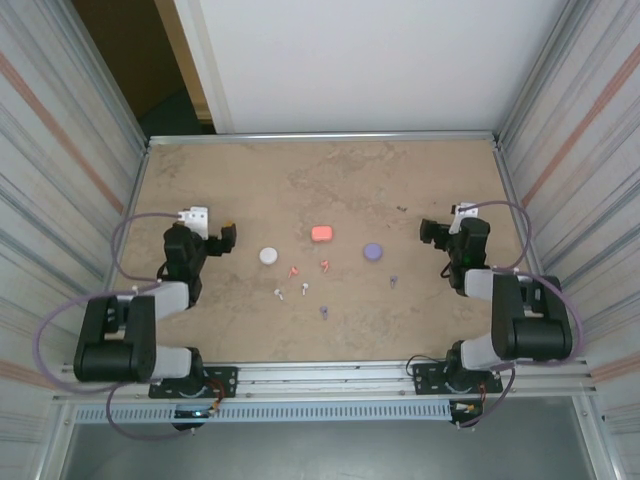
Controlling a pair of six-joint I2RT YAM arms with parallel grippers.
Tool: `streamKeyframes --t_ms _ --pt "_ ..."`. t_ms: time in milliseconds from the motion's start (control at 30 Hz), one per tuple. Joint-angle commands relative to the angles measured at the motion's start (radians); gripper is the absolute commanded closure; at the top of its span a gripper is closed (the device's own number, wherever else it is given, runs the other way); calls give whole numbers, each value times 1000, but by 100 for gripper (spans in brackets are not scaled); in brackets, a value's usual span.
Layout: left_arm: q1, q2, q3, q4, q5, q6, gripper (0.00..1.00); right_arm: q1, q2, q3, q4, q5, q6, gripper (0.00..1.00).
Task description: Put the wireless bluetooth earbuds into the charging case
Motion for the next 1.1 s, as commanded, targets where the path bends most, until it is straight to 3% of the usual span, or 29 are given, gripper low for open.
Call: streamKeyframes --t_ms 0,200,500,667,867,1067 --pt "-5 -134 18 -126 -45 -38 1 -1 -117 65 -172 -6 -5 1" --pt "-5 -272 92 -359 20 -186 1 21 -251 138 -374 -140 -32 1" --pt "-5 -412 66 -503 55 -456 1 159 -281 283 -586 -377 -212 1" --pt "-4 -494 60 -614 51 -538 1 318 -212 377 -659 -407 -361 1" --pt "-5 -570 45 -684 55 -547 1 473 -72 492 -747 -493 -598 1" --pt "-4 -602 32 -716 56 -550 1 542 109 677 -910 -512 -779 1"
